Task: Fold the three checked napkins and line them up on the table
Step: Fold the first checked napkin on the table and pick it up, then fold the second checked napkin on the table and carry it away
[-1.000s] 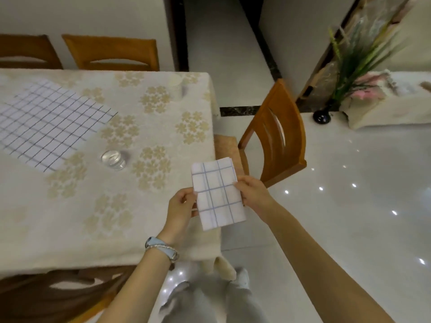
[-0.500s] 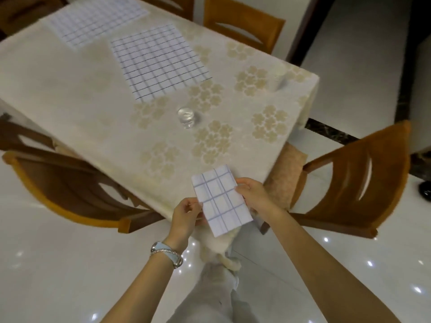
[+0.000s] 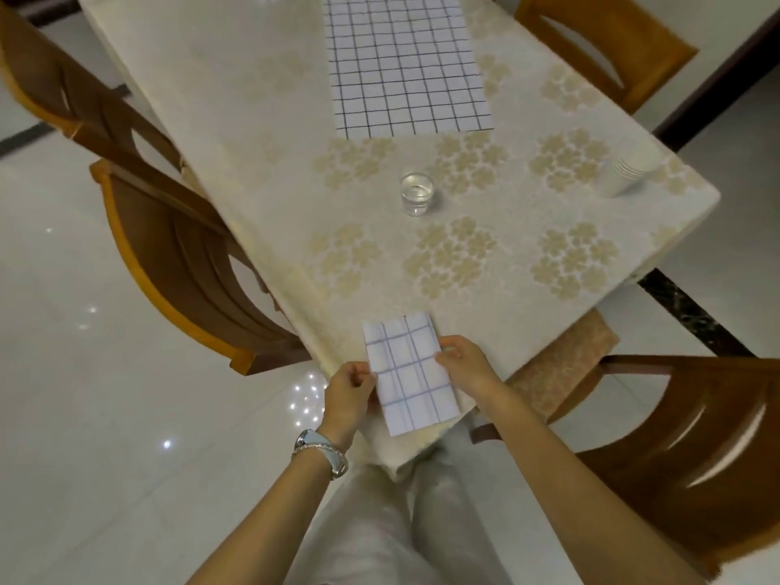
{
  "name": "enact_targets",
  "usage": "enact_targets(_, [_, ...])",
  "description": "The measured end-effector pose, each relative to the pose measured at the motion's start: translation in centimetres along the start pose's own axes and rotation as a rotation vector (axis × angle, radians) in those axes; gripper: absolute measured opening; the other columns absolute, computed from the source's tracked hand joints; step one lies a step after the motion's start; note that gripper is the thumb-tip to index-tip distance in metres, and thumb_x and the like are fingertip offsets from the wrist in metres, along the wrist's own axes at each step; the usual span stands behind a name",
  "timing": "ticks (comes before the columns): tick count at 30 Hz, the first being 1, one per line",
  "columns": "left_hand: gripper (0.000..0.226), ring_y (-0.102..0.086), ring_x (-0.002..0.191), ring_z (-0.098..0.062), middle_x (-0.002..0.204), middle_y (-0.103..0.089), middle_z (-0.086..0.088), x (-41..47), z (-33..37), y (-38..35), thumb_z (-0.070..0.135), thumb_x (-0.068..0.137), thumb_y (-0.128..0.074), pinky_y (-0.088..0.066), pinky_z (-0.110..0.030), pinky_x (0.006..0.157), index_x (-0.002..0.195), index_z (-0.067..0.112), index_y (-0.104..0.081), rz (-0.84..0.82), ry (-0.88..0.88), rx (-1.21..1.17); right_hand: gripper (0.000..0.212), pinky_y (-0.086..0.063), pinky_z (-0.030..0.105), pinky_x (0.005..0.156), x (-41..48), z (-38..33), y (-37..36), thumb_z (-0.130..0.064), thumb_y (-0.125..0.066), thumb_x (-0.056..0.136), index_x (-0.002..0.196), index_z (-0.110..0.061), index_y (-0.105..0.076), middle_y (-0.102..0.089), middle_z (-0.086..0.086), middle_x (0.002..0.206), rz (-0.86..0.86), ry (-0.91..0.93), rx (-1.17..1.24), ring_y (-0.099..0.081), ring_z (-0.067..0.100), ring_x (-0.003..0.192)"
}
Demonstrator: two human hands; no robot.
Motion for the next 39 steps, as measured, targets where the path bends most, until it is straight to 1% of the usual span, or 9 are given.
enact_targets(3, [0.008, -0.062, 0.078, -0.018, 0.095, -0.069, -0.015, 0.0, -0.3, -0.4, 0.011, 0.095, -0.057, -0.049, -0.018, 0.062, 0.099, 0.010, -0.063, 0.097, -0.026, 0.067, 0.031, -0.052, 0.046, 0.096, 0.5, 1.3, 0.2, -0.005, -0.050, 0.097, 0.127, -0.004, -0.054, -0.059, 0.018, 0.125, -0.051, -0.017, 0.022, -0.060, 0.030, 0.109])
enact_targets(5, [0.009, -0.061, 0.077, -0.018, 0.093, -0.068, -0.013, -0.3, -0.2, -0.6, 0.009, 0.094, -0.057, -0.049, -0.019, 0.062, 0.099, 0.009, -0.064, 0.151, -0.038, 0.090, 0.032, -0.054, 0.043, 0.092, 0.6, 1.7, 0.4, -0.007, -0.050, 0.097, 0.129, -0.007, -0.053, -0.060, 0.015, 0.125, -0.074, -0.016, 0.040, -0.061, 0.031, 0.110])
enact_targets(9, [0.011, -0.063, 0.082, -0.023, 0.089, -0.067, -0.004, -0.7, -0.1, -0.9, 0.011, 0.094, -0.058, -0.050, -0.023, 0.064, 0.103, 0.010, -0.063, 0.236, -0.018, 0.103, 0.032, -0.054, 0.045, 0.094, 0.5, 1.5, 1.0, -0.008, -0.049, 0.096, 0.128, -0.007, -0.055, -0.063, 0.013, 0.121, -0.110, -0.007, 0.032, -0.064, 0.030, 0.107])
enact_targets(14, [0.017, -0.060, 0.092, -0.020, 0.096, -0.061, 0.002, -1.7, 2.7, -1.0, 0.019, 0.096, -0.057, -0.045, -0.026, 0.072, 0.112, 0.012, -0.058, 0.286, -0.127, 0.144, 0.033, -0.048, 0.030, 0.092, -0.3, 0.1, 3.6, -0.018, -0.050, 0.100, 0.133, -0.013, -0.053, -0.058, 0.008, 0.131, -0.104, 0.057, 0.050, -0.061, 0.020, 0.105])
enact_targets(19, [0.022, -0.058, 0.114, -0.018, 0.122, -0.059, 0.002, -2.7, 10.0, -1.5, 0.025, 0.099, -0.052, -0.052, -0.039, 0.095, 0.121, 0.021, -0.057, 0.138, -0.346, -0.090, 0.029, -0.044, 0.033, 0.100, -3.2, -4.3, 8.9, -0.026, -0.042, 0.104, 0.128, -0.022, -0.056, -0.059, 0.004, 0.132, 0.041, 0.230, 0.315, -0.060, 0.018, 0.113])
enact_targets(23, [0.029, -0.059, 0.119, -0.014, 0.129, -0.060, 0.004, -4.2, 17.7, -1.8, 0.031, 0.102, -0.046, -0.050, -0.037, 0.098, 0.127, 0.024, -0.058, -0.026, -0.489, -0.254, 0.032, -0.042, 0.035, 0.105, -6.8, -8.6, 13.1, -0.033, -0.032, 0.106, 0.125, -0.030, -0.058, -0.062, -0.001, 0.130, 0.135, 0.408, 0.521, -0.060, 0.015, 0.119])
enact_targets(27, [0.035, -0.059, 0.121, -0.012, 0.133, -0.060, 0.007, -6.4, 23.9, -3.2, 0.037, 0.103, -0.039, -0.048, -0.037, 0.099, 0.133, 0.026, -0.054, -0.213, -0.615, -0.309, 0.034, -0.041, 0.036, 0.107, -11.2, -10.9, 16.7, -0.038, -0.032, 0.104, 0.127, -0.031, -0.057, -0.062, -0.004, 0.131, 0.233, 0.552, 0.710, -0.060, 0.014, 0.120])
enact_targets(32, [0.051, -0.056, 0.125, -0.014, 0.139, -0.057, 0.004, -9.6, 28.1, -6.2, 0.046, 0.095, -0.038, -0.046, -0.038, 0.101, 0.140, 0.024, -0.049, -0.411, -0.699, -0.307, 0.035, -0.039, 0.040, 0.112, -17.1, -10.5, 20.0, -0.039, -0.031, 0.104, 0.126, -0.031, -0.058, -0.063, -0.001, 0.132, 0.345, 0.653, 0.863, -0.060, 0.015, 0.121])
enact_targets(39, [0.053, -0.055, 0.126, -0.014, 0.140, -0.056, 0.005, -15.4, 28.1, -14.5, 0.049, 0.094, -0.035, -0.045, -0.040, 0.105, 0.140, 0.026, -0.048, -0.586, -0.744, -0.202, 0.042, -0.036, 0.044, 0.114, -24.6, -4.6, 25.8, -0.040, -0.028, 0.104, 0.136, -0.026, -0.052, -0.060, 0.000, 0.136, 0.534, 0.738, 0.918, -0.059, 0.015, 0.123])
Point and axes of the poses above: each hand's wrist, its own x-axis towards the middle knuckle, its own y-axis out of the back of the hand, z = x × y, the point moved 6 cm from there along x, towards the middle knuckle
